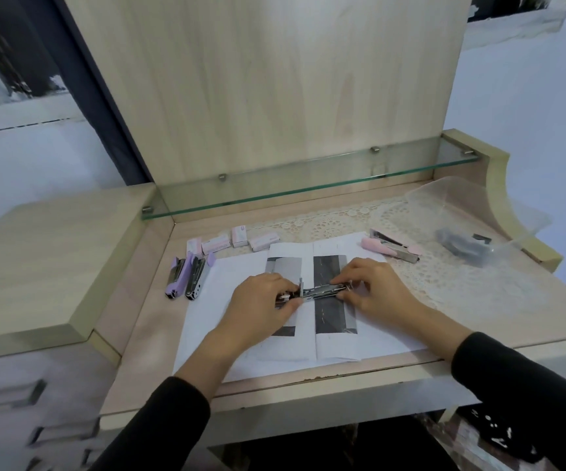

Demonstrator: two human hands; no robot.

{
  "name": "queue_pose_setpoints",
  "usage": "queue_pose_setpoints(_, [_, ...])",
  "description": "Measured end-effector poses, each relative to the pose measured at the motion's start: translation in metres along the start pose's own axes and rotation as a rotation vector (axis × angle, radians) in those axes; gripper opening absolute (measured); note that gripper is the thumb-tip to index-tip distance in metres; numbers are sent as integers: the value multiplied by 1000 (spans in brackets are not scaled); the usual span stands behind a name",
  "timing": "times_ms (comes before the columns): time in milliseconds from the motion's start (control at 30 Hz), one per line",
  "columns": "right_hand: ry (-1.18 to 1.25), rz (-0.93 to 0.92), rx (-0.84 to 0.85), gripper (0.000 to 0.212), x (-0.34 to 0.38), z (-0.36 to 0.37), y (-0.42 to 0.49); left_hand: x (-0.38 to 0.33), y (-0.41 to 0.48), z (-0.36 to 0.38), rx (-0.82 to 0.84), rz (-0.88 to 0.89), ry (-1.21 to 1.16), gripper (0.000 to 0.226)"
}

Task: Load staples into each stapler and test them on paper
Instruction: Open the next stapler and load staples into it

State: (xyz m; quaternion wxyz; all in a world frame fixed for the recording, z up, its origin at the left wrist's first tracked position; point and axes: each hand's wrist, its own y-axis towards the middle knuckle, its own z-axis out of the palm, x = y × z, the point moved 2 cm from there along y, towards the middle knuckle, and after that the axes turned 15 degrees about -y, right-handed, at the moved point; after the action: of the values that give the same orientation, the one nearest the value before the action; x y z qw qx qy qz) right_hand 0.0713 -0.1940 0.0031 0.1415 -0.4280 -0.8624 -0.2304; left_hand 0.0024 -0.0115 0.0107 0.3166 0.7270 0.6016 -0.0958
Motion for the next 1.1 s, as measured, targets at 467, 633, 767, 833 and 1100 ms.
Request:
queue_pose_setpoints(467, [40,-9,-43,20,-6,5,1,77,61,-45,-125,-331,-50,19])
queue_pose_setpoints(633, [38,-19,-42,20,-8,6,2,85,86,-30,-31,-273,160,39])
queue_pose_setpoints(767, [48,-28,-48,21,-9,7,3,83,96,-21,72,-273,357,35])
queue_pose_setpoints(833, [52,-31,-51,21,-9,6,3,83,97,-20,56,-265,343,34])
queue_pose_setpoints(1100, [57,-33,-74,17,-9,7,2,50,86,-20,-59,-135,-46,40])
